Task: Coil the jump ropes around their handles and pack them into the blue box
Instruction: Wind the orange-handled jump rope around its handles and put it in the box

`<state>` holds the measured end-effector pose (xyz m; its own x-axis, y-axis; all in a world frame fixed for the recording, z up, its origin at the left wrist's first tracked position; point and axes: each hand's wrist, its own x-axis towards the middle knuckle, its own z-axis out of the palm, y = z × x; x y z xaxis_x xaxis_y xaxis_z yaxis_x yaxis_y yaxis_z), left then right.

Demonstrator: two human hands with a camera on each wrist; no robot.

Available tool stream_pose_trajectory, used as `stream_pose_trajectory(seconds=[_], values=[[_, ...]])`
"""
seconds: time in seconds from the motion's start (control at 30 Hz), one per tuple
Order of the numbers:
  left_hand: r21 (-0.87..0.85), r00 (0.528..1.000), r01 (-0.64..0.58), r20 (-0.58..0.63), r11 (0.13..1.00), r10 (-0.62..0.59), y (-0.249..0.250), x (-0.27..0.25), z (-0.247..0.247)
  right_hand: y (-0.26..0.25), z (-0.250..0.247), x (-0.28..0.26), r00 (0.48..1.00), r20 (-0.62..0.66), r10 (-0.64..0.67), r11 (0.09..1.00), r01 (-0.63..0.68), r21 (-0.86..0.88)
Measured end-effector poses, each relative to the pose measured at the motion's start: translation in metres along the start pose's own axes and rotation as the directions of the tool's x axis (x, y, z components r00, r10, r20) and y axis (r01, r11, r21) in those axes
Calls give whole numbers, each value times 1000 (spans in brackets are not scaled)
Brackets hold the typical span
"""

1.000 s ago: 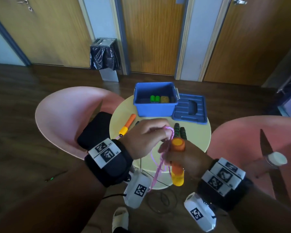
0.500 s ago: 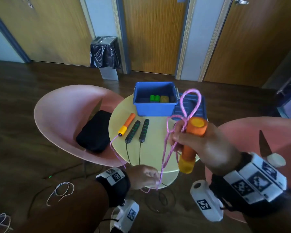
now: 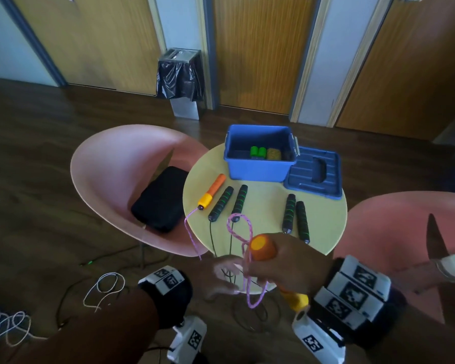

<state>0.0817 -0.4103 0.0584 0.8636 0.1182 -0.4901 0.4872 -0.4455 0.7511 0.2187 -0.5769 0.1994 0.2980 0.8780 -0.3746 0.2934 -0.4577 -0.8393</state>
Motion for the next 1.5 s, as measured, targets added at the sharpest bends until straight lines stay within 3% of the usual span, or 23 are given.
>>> stream_pose_trajectory(seconds=[0.1, 0.2, 0.3, 0.37, 0.4, 0.47, 0.5, 0.57, 0.63, 0.7, 0.8, 0.93, 1.07, 1.23, 1.5], values=[[147, 998, -54, 29, 988, 50, 14, 0, -3, -12, 0, 14, 1000, -10, -26, 998, 27, 65], [36, 998, 31, 62, 999, -33, 4, -10, -7, -16, -7, 26, 997, -77, 14, 990, -2, 144], [64, 997, 51, -65, 997, -47, -38, -21, -22, -15, -14, 36, 993, -98, 65, 995, -58, 75], [-6, 974, 72, -217, 997, -71, -65, -31, -37, -14, -16, 45, 993, -54, 109, 994, -109, 3], [-73, 942, 44, -329, 996, -66, -74, -37, -45, -15, -15, 50, 991, -28, 133, 990, -134, -33], [-232, 820, -30, -562, 972, -109, -92, -47, -68, -18, -13, 63, 986, 7, 165, 982, -163, -93], [-314, 771, -51, -616, 948, -162, -99, -50, -81, -20, -10, 70, 985, 18, 170, 980, -167, -110], [-411, 740, -74, -634, 909, -226, -112, -50, -109, -24, -3, 87, 982, 44, 181, 979, -176, -104], [-471, 757, -22, -584, 882, -293, -123, -41, -137, -28, 5, 106, 977, 76, 197, 979, -193, -65], [-416, 781, 59, -547, 907, -302, -136, -23, -163, -29, 12, 127, 970, 81, 228, 973, -224, -59], [-131, 891, 193, -391, 972, -230, -142, 12, -187, -32, 14, 159, 966, 3, 259, 966, -259, -12], [36, 940, 213, -282, 976, -194, -131, 61, -202, -38, 11, 190, 953, -129, 273, 962, -267, 59], [143, 955, 216, -236, 966, -178, -116, 117, -211, -40, 10, 202, 937, -205, 282, 959, -274, 65], [243, 951, 245, -246, 939, -184, -104, 174, -203, -30, 6, 207, 888, -321, 328, 935, -257, 245], [318, 942, 307, -233, 897, -240, -103, 198, -191, -17, -2, 200, 786, -412, 460, 850, -255, 461]])
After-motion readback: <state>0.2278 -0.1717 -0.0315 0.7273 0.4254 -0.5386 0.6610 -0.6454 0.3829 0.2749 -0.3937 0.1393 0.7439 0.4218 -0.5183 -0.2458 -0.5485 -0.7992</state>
